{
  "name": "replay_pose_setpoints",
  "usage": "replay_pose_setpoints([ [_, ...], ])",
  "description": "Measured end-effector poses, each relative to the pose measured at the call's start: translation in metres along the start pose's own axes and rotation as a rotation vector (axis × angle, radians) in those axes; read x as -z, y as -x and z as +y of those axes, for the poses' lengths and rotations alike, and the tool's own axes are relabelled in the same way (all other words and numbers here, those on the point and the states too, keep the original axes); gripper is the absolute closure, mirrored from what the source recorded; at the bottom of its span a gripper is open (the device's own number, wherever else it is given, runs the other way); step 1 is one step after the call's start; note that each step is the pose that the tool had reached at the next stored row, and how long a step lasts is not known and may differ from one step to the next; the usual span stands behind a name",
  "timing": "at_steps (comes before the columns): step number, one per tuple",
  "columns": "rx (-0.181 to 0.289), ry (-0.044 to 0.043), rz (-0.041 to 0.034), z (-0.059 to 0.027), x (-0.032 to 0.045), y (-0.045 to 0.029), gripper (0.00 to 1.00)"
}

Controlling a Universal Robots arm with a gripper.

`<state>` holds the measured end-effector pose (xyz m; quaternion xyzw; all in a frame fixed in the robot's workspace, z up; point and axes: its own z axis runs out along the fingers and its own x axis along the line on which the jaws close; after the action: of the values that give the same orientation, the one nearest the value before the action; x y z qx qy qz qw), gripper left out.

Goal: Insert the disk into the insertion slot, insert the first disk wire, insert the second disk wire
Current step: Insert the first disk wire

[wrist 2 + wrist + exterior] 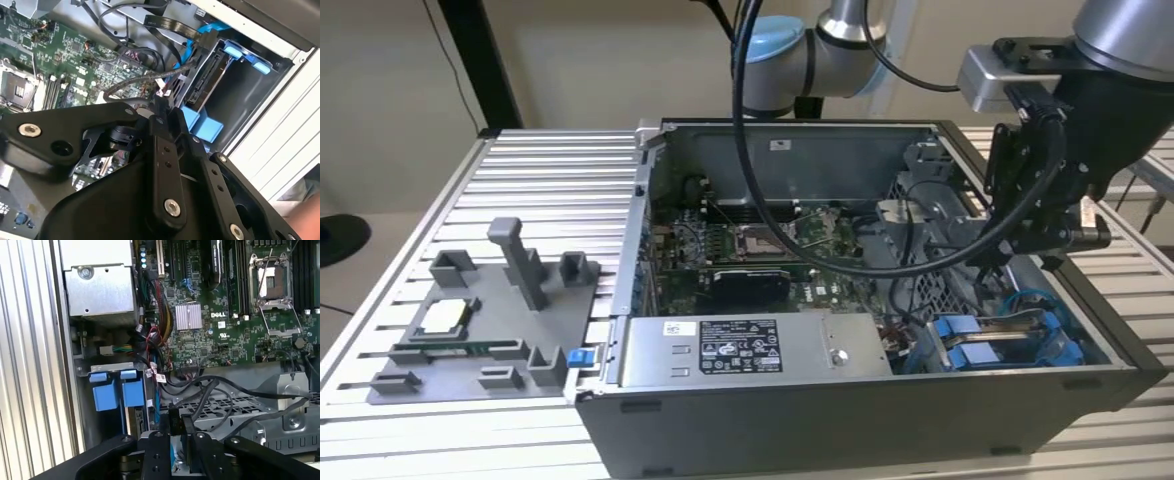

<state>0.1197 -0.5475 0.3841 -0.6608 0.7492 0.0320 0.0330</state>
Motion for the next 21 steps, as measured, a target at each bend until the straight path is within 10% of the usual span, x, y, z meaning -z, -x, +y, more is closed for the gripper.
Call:
replay_pose_setpoints([
  [5,-0.017,-0.0016,-0.0033,0.0001,-0.0004,-0.0001,0.0],
  [6,-0.017,-0.0016,-0.0034,0.0002,-0.0003,0.0,1.0],
  [21,-0.017,-0.002,-0.0008,-0.0003,-0.0008,-0.0001,1.0],
])
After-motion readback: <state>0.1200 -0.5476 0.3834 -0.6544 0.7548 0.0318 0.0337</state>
